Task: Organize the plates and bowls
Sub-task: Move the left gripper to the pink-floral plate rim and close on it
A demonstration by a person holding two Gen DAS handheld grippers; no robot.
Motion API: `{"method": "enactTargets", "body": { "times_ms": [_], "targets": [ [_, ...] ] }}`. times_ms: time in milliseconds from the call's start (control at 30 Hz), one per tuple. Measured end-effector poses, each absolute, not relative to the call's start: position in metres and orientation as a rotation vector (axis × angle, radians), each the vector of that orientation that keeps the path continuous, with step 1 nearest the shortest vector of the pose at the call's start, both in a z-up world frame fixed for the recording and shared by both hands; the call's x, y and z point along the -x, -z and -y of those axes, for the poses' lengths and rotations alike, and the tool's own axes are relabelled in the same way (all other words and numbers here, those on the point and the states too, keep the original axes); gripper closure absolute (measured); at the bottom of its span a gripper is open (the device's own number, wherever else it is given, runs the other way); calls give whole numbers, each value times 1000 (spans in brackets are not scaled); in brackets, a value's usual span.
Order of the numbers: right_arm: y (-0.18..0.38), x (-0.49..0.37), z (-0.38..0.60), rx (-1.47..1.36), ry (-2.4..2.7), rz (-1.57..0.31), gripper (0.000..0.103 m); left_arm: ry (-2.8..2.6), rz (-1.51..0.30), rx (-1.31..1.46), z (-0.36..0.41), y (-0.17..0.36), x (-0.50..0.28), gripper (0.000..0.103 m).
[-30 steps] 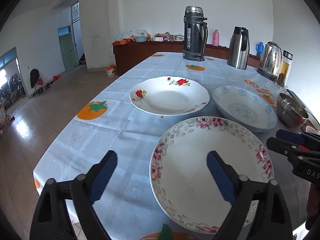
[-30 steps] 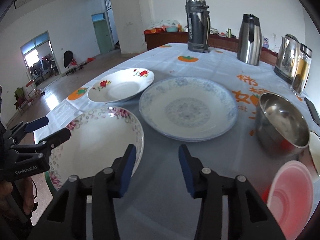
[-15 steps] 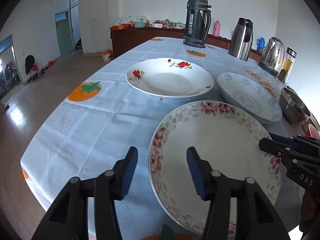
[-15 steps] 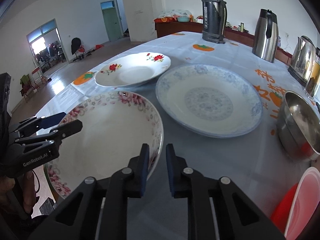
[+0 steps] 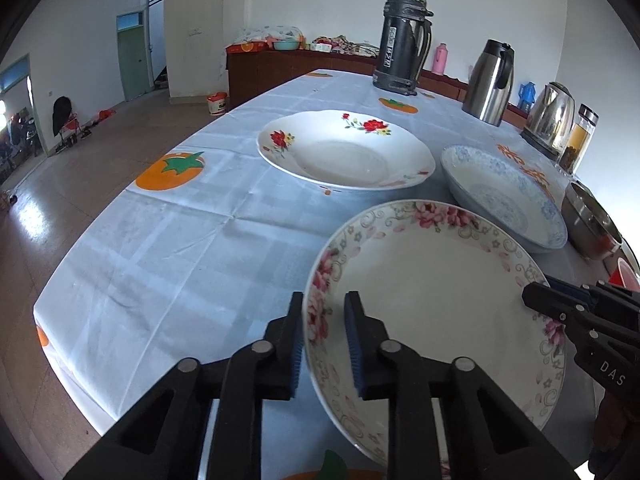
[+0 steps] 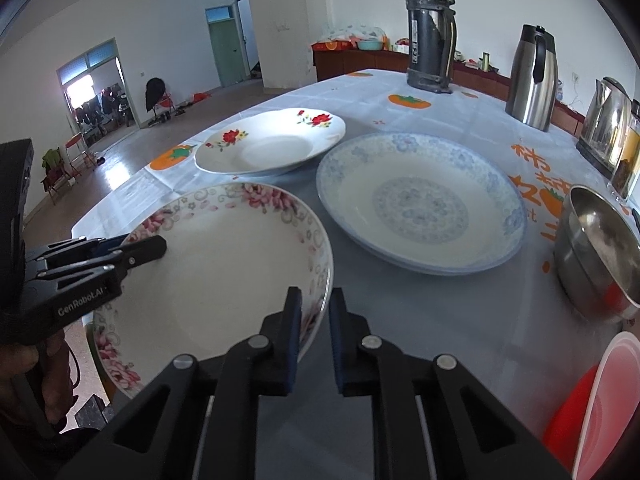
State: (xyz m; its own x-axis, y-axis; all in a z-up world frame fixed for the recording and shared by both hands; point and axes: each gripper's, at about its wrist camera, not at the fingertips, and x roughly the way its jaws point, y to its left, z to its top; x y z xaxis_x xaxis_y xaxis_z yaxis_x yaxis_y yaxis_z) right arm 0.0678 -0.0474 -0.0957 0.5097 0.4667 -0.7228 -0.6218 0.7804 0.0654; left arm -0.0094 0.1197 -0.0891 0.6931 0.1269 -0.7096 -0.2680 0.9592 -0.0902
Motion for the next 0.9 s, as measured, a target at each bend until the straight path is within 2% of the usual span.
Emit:
{"method": "enactTargets", "body": {
  "times_ms": [900],
  "targets": [
    [89, -62, 56, 168, -659, -769, 92, -247, -716, 169, -115, 77, 12, 89]
  ]
}}
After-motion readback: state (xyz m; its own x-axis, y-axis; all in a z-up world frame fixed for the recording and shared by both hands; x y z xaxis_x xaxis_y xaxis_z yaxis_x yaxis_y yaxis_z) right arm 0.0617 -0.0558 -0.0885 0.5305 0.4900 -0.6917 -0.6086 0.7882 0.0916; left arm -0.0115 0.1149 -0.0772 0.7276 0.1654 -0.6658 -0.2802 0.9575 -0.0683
